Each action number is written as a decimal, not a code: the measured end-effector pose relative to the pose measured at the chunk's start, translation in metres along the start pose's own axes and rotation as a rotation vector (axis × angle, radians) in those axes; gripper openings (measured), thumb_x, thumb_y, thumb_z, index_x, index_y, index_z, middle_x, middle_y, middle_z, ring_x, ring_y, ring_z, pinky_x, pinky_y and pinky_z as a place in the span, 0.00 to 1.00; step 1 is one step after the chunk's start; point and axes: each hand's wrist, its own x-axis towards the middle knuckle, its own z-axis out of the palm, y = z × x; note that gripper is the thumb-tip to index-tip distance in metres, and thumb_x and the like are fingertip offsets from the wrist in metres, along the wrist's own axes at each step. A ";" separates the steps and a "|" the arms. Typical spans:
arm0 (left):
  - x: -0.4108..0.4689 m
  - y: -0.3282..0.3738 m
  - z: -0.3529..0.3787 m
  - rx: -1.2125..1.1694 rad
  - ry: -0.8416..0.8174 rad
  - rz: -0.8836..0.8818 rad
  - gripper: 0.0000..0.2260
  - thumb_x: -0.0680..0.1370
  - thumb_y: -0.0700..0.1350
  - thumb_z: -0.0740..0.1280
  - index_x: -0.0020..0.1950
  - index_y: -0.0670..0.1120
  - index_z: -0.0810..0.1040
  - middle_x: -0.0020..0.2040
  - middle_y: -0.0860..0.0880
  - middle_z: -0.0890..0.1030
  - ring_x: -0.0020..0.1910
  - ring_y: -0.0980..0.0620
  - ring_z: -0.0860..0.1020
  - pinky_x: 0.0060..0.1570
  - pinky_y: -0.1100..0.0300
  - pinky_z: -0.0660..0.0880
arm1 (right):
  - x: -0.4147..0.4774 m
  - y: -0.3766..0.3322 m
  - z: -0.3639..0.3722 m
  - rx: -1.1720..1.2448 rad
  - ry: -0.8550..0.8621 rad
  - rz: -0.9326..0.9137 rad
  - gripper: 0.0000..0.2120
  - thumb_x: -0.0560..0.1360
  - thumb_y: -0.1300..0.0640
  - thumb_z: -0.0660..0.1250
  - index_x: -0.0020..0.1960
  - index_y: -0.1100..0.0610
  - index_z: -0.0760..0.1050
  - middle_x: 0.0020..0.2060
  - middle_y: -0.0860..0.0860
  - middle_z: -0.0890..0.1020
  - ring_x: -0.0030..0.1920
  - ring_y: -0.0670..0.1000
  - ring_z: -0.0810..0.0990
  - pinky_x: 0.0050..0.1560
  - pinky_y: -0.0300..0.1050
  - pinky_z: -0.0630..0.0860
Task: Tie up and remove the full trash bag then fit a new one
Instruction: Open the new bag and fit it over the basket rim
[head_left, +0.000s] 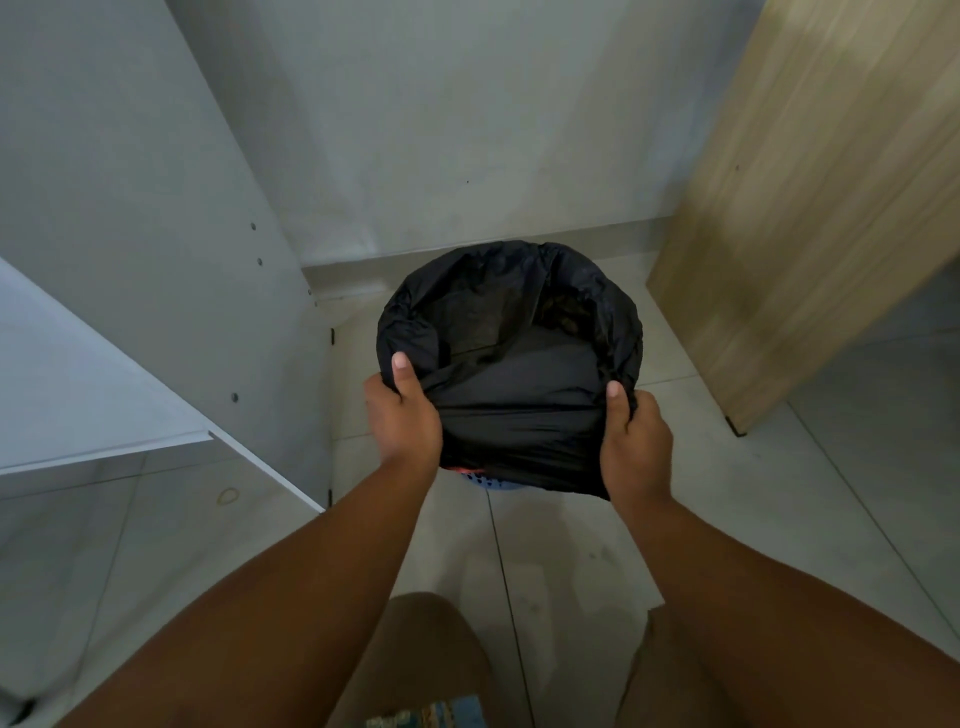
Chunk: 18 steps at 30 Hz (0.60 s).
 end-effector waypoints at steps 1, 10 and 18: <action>0.000 -0.001 -0.002 0.001 -0.019 0.014 0.22 0.85 0.58 0.54 0.61 0.39 0.73 0.51 0.48 0.76 0.51 0.49 0.75 0.51 0.56 0.70 | 0.000 0.001 0.000 -0.007 -0.003 -0.005 0.20 0.83 0.44 0.55 0.48 0.61 0.71 0.35 0.48 0.73 0.37 0.52 0.74 0.34 0.46 0.67; -0.011 -0.017 -0.016 0.043 -0.159 0.206 0.20 0.84 0.56 0.59 0.69 0.44 0.73 0.60 0.49 0.79 0.59 0.53 0.77 0.61 0.57 0.74 | -0.001 -0.021 -0.003 -0.408 -0.036 0.214 0.27 0.83 0.39 0.49 0.66 0.57 0.74 0.61 0.62 0.74 0.60 0.63 0.73 0.63 0.57 0.67; -0.007 -0.009 -0.025 -0.077 -0.230 -0.038 0.22 0.79 0.55 0.69 0.70 0.47 0.75 0.62 0.50 0.81 0.61 0.50 0.80 0.62 0.52 0.78 | 0.013 -0.041 -0.019 0.327 -0.275 0.633 0.14 0.84 0.53 0.60 0.63 0.61 0.74 0.55 0.57 0.79 0.51 0.61 0.81 0.38 0.49 0.78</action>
